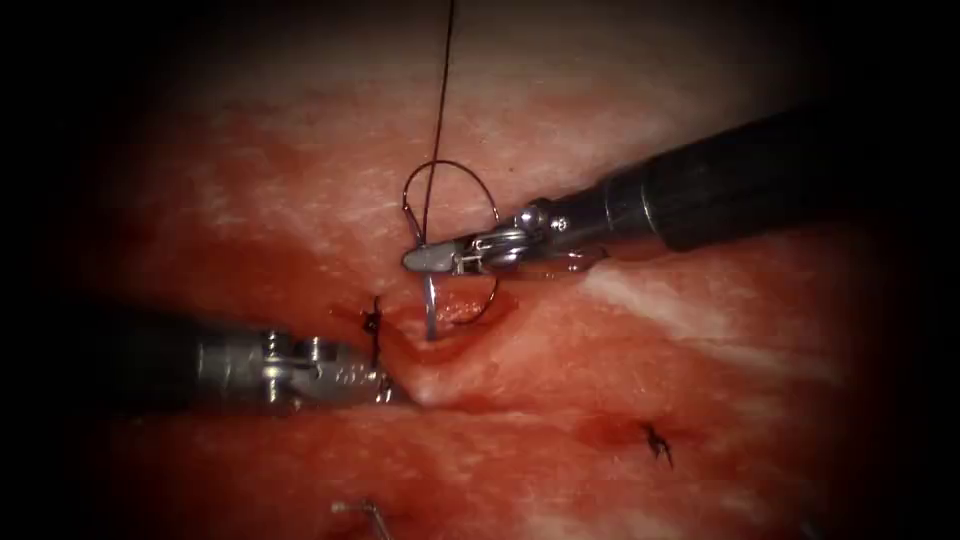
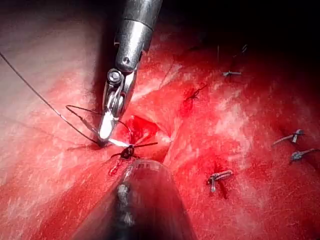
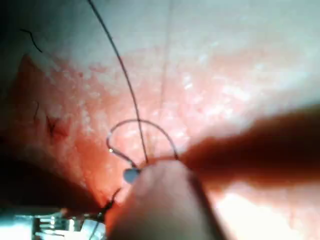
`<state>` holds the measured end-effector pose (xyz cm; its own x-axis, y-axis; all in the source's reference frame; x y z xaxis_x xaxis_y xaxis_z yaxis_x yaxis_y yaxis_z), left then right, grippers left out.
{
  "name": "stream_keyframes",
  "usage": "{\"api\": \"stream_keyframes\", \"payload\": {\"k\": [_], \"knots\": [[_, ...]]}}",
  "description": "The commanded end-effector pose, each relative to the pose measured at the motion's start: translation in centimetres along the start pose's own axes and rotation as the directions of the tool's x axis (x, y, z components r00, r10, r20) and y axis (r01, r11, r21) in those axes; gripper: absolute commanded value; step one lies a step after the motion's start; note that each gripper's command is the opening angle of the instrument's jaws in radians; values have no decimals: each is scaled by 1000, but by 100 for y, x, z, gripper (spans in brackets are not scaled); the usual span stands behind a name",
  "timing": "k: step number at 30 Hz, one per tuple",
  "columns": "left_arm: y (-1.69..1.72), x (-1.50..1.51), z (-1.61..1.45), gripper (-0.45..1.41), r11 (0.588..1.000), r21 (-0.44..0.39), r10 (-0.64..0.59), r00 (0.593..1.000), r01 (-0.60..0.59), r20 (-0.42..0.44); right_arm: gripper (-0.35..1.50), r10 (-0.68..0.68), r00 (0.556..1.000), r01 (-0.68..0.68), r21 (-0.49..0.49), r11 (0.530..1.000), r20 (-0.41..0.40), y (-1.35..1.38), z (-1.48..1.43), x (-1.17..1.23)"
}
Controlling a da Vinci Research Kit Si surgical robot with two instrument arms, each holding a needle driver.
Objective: Wound Closure
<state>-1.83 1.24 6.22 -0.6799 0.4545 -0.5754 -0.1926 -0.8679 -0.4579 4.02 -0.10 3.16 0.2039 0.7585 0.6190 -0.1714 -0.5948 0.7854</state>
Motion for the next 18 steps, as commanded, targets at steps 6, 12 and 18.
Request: {"api": "stream_keyframes", "payload": {"k": [6,12,18], "knots": [[3,-3,8,-45,1000,-2,-1,1000,1,2,-35,-2,1000,2,0,1000,6,5,4,-6],[3,-3,8,-45,1000,-2,-1,1000,1,2,-35,-4,1000,4,0,1000,15,2,8,-17],[3,-3,7,-45,1000,-2,-1,1000,1,2,-35,-2,1000,2,-19,1000,-7,0,11,-23]]}}
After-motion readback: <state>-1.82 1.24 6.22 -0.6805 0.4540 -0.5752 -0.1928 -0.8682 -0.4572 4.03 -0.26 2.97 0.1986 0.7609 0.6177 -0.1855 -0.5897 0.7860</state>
